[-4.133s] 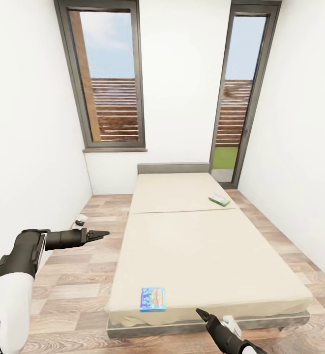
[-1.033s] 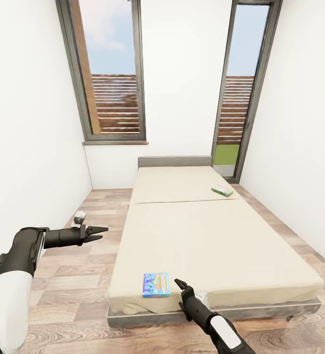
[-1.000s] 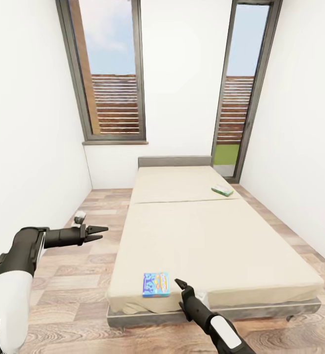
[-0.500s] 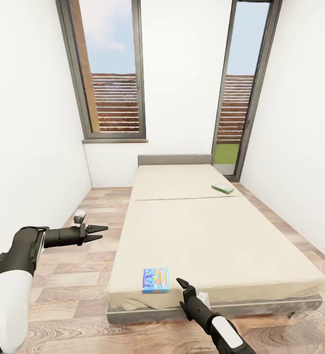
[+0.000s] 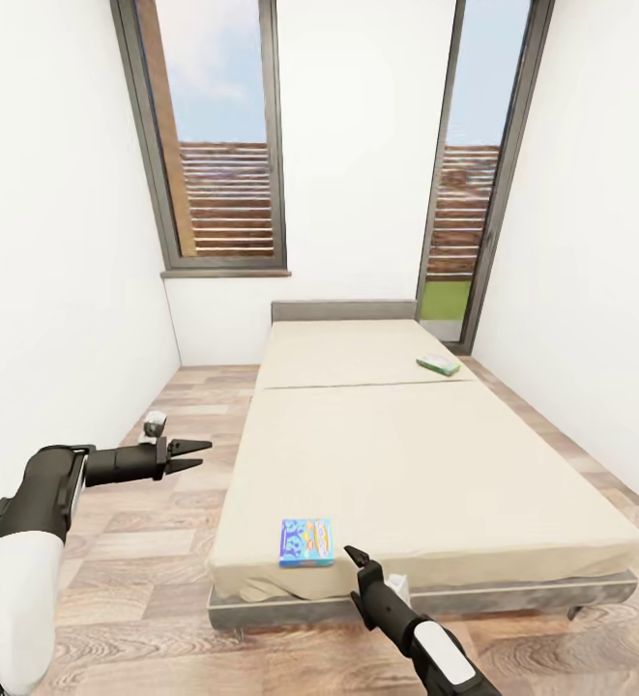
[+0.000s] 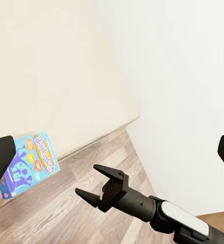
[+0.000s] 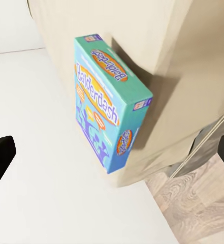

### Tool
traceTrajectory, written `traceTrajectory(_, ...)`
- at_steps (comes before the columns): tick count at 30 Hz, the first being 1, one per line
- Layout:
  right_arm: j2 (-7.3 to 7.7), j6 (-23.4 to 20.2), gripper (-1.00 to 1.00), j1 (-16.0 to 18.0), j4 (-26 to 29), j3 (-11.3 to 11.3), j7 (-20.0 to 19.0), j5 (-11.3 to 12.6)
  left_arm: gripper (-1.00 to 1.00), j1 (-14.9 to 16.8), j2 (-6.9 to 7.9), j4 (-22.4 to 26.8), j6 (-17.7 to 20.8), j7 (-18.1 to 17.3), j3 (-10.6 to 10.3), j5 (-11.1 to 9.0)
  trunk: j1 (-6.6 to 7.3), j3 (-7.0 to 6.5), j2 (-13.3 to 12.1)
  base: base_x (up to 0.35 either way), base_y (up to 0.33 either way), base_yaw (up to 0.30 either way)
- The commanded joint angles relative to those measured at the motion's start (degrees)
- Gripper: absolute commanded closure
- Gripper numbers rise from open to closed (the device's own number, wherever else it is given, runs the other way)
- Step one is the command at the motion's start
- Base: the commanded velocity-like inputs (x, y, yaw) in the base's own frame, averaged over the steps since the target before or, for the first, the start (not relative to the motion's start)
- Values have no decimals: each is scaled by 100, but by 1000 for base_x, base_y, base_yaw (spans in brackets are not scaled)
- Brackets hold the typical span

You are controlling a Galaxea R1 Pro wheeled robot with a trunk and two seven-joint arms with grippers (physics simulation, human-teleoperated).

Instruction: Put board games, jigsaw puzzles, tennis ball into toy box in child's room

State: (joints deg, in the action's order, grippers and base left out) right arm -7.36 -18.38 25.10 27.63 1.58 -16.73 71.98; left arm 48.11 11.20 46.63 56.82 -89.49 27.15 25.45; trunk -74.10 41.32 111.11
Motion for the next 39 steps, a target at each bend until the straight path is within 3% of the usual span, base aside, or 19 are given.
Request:
traceTrajectory(1, 1, -13, -100, 3, 2, 9, -15, 58, -100, 5, -3, 4, 58, -51, 9, 39, -22, 24, 44, 0, 0, 0)
traceTrajectory(8, 0, 13, -100, 3, -7, 3, -37, 66, -100, 5, -4, 4, 59, -51, 2, 8, -175, 150, 325, 0, 0, 0)
traceTrajectory(39, -11, 26, -100, 3, -4, 26, -2, 19, -100, 4, -18, 4, 57, -51, -23, 3, -175, 150, 325, 33, 22, 0)
